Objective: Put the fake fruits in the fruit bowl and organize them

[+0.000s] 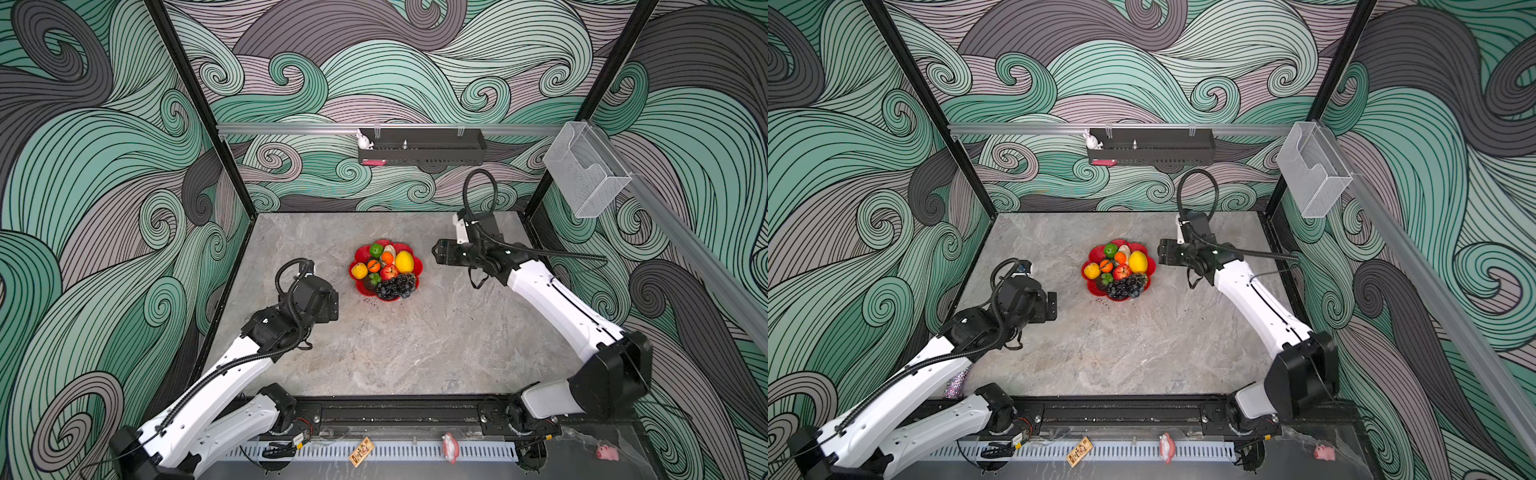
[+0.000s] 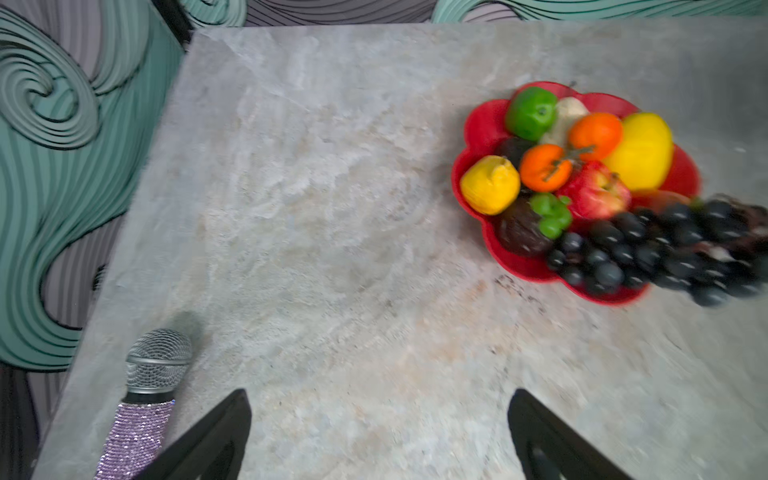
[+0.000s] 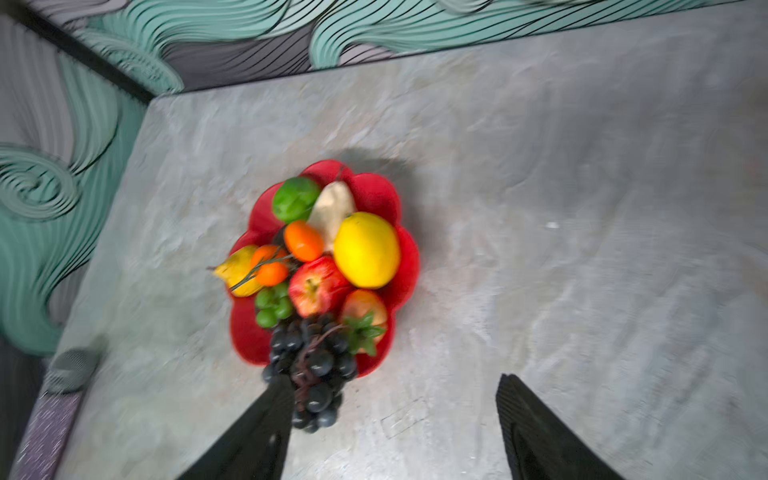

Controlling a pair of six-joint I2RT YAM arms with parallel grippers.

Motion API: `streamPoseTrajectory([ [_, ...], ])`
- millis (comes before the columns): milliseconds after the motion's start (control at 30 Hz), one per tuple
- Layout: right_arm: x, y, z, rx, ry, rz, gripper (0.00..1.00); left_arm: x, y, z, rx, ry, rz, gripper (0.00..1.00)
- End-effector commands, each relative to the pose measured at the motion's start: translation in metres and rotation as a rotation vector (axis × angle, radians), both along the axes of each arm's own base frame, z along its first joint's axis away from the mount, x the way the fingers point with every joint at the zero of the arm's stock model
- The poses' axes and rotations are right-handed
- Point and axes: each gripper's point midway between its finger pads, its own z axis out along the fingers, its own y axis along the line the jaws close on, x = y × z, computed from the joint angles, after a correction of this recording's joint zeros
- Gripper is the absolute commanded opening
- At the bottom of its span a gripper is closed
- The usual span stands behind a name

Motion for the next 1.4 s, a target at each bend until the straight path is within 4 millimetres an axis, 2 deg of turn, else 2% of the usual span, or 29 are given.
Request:
streamPoseTrajectory([
  [0,0.0,-0.069,-0.013,-0.249,-0.094,-0.201,0.86,0.026,0.031,0.019,0.112,-0.198,0.248,0.99],
  [100,-0.001,-0.098,-0.023,-0.38,-0.207,-0.244,0.99,0.049,0.031,0.018,0.243,-0.276,0.259,0.99],
  [267,0.0,-0.127,-0.053,-0.531,-0.279,-0.297,1.0,0.085,0.025,0.0,0.39,-0.251,0.165,0.99],
  [333,0.0,-0.138,-0.07,-0.553,-0.26,-0.333,1.0,0.096,0.031,-0.007,0.4,-0.222,0.148,0.99],
  [433,0.004,-0.147,-0.096,-0.539,-0.253,-0.344,1.0,0.105,0.043,-0.026,0.39,-0.175,0.13,0.99],
  [533,0.008,-0.144,-0.118,-0.505,-0.284,-0.302,1.0,0.106,0.057,-0.049,0.349,-0.138,0.14,0.99],
  [633,0.011,-0.133,-0.118,-0.475,-0.329,-0.224,1.0,0.106,0.073,-0.07,0.31,-0.13,0.173,0.99],
  [700,0.01,-0.129,-0.112,-0.451,-0.425,-0.194,1.0,0.11,0.086,-0.085,0.271,-0.178,0.19,0.99],
  [733,0.01,-0.13,-0.114,-0.433,-0.446,-0.189,1.0,0.109,0.084,-0.086,0.273,-0.189,0.166,0.99],
  [800,0.011,-0.136,-0.116,-0.402,-0.488,-0.213,1.0,0.113,0.07,-0.081,0.217,-0.237,0.052,0.99],
  [900,0.013,-0.15,-0.127,-0.306,-0.438,-0.228,1.0,0.117,0.067,-0.082,0.201,-0.244,0.018,0.99],
  [933,0.013,-0.15,-0.133,-0.294,-0.434,-0.22,1.0,0.119,0.067,-0.084,0.198,-0.238,0.007,0.99],
  [967,0.017,-0.149,-0.132,-0.289,-0.476,-0.213,1.0,0.123,0.065,-0.085,0.189,-0.23,-0.015,0.99],
  [1033,0.017,-0.149,-0.134,-0.285,-0.425,-0.207,1.0,0.13,0.06,-0.09,0.165,-0.195,-0.059,0.99],
  [1167,0.019,-0.152,-0.134,-0.268,-0.425,-0.214,1.0,0.143,0.063,-0.106,0.091,-0.094,-0.098,0.99],
  [1367,0.019,-0.153,-0.135,-0.259,-0.419,-0.217,1.0,0.144,0.084,-0.104,0.03,-0.149,-0.052,0.99],
])
